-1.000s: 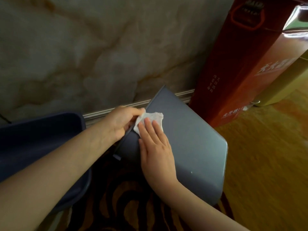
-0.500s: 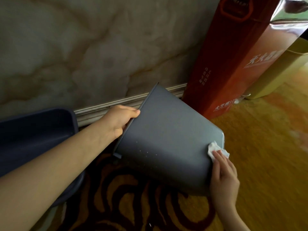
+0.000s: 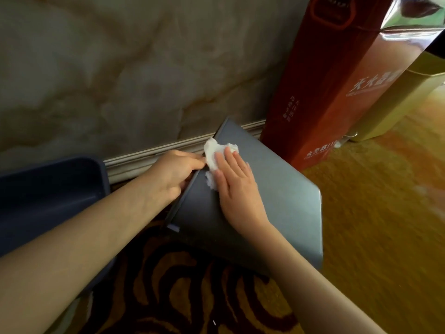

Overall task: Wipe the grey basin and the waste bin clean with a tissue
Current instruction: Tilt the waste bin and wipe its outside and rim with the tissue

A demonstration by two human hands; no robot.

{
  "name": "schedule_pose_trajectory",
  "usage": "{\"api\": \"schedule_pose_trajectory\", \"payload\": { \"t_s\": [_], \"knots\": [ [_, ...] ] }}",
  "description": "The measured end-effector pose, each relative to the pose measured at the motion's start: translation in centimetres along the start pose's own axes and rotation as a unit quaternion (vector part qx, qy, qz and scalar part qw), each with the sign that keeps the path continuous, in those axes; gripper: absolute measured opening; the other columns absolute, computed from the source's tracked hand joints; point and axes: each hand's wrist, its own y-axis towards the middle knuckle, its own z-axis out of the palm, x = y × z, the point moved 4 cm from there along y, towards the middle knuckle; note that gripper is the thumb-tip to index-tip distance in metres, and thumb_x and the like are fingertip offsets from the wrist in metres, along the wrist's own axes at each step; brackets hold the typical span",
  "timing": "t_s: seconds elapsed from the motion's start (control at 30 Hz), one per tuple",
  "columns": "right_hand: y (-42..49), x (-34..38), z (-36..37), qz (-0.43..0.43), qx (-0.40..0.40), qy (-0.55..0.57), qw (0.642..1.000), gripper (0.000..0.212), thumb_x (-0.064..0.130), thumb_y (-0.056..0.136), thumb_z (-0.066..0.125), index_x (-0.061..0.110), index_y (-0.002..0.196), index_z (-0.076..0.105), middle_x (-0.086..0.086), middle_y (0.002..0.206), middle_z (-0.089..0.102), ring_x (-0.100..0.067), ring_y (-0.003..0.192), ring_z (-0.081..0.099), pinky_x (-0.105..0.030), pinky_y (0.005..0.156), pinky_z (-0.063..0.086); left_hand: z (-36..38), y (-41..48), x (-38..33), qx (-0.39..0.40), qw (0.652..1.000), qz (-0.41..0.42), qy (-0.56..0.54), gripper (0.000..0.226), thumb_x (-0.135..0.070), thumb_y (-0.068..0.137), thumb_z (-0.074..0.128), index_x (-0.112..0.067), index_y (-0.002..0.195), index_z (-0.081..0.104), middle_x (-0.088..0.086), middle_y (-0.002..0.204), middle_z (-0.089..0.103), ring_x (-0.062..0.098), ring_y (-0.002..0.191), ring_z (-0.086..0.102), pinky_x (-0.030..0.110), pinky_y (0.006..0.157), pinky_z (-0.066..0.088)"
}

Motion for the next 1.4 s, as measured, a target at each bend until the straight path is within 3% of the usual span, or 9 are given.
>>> {"api": "schedule_pose_trajectory", "payload": {
  "t_s": [0.23,0.33,0.47,0.67,0.77,0.87,0.97,1.1,1.4],
  "knots": [
    [-4.2,-12.9,-4.0,0.244,0.007,-0.096,0.965,0.050,0.027,0.099,0.031,0.012,0.145,0.020,-0.012,0.154,0.021,-0.026,0.142,0.013,-0.042,0.115,0.014,-1.3,0.5,0.6,-0.022,1.000,-0.018,0.003,0.014,-0.002,0.085,0.056,-0.010,0.075,0.064,-0.004,0.041,0.065,0.007,0.038,0.063,0.022,0.042,0.054],
    [-7.2,-16.2,-5.3,0.375,-0.049,-0.015,0.926,0.045,0.030,0.100,0.030,0.024,0.144,0.024,-0.014,0.146,0.039,-0.035,0.130,0.040,-0.047,0.094,0.040,-1.6,0.7,0.9,-0.007,1.000,-0.022,0.006,0.013,-0.003,0.085,0.056,-0.009,0.079,0.065,-0.004,0.046,0.068,0.008,0.042,0.065,0.022,0.045,0.055],
    [-8.6,-17.9,-5.8,0.446,-0.126,0.071,0.883,0.039,0.031,0.099,0.036,0.017,0.135,0.045,-0.014,0.128,0.058,-0.032,0.111,0.056,-0.041,0.084,0.045,-1.8,0.9,1.0,-0.005,1.000,-0.026,0.001,0.013,-0.003,0.085,0.056,-0.009,0.078,0.065,-0.002,0.047,0.069,0.009,0.043,0.066,0.023,0.045,0.055],
    [-5.3,-9.2,-7.4,0.196,-0.233,0.034,0.952,0.022,0.018,0.097,0.042,0.021,0.107,0.061,-0.001,0.070,0.060,-0.009,0.055,0.050,-0.023,0.047,0.035,-1.4,0.9,0.7,-0.009,0.999,-0.041,-0.007,0.017,-0.004,0.085,0.056,-0.009,0.072,0.063,0.000,0.043,0.066,0.012,0.041,0.064,0.025,0.044,0.055],
    [-3.7,-1.4,-3.5,0.057,-0.102,0.066,0.991,0.024,0.015,0.095,0.047,0.019,0.114,0.060,0.003,0.099,0.065,-0.007,0.086,0.059,-0.021,0.071,0.044,-0.8,1.0,0.3,-0.003,0.998,-0.058,-0.008,0.017,-0.007,0.086,0.054,-0.007,0.071,0.061,0.001,0.044,0.064,0.014,0.046,0.061,0.026,0.050,0.053],
    [-4.7,3.5,0.2,-0.056,-0.026,-0.012,0.998,0.040,0.009,0.092,0.053,0.016,0.130,0.049,-0.001,0.138,0.047,-0.015,0.133,0.034,-0.013,0.110,0.012,-0.5,1.2,0.3,0.008,0.998,-0.063,-0.025,0.022,-0.005,0.089,0.050,-0.006,0.067,0.054,0.007,0.058,0.058,0.016,0.053,0.056,0.027,0.052,0.048],
    [-7.0,2.5,1.7,-0.047,0.029,-0.077,0.995,0.055,0.007,0.091,0.054,0.020,0.141,0.036,-0.003,0.150,0.033,-0.020,0.142,0.018,-0.031,0.113,0.011,-0.9,1.3,0.8,0.001,0.998,-0.063,-0.011,0.023,-0.002,0.089,0.050,-0.007,0.067,0.054,0.006,0.056,0.058,0.014,0.052,0.055,0.026,0.053,0.048],
    [-9.7,-1.5,0.9,0.012,0.001,-0.098,0.995,0.058,0.006,0.086,0.060,0.019,0.139,0.040,-0.004,0.146,0.040,-0.021,0.138,0.026,-0.040,0.110,0.025,-2.2,1.6,1.4,-0.014,0.997,-0.071,-0.009,0.023,-0.003,0.089,0.050,-0.009,0.067,0.056,-0.004,0.034,0.060,0.008,0.033,0.057,0.021,0.038,0.050],
    [-10.6,-3.9,1.1,0.069,-0.001,-0.115,0.991,0.048,0.010,0.092,0.052,0.018,0.138,0.040,-0.004,0.145,0.039,-0.019,0.138,0.023,-0.040,0.109,0.027,-7.3,0.1,4.6,0.125,0.988,-0.090,-0.013,0.021,-0.019,0.093,0.045,-0.023,0.103,0.063,-0.005,0.085,0.075,0.009,0.076,0.070,0.023,0.067,0.056]
  ]
}}
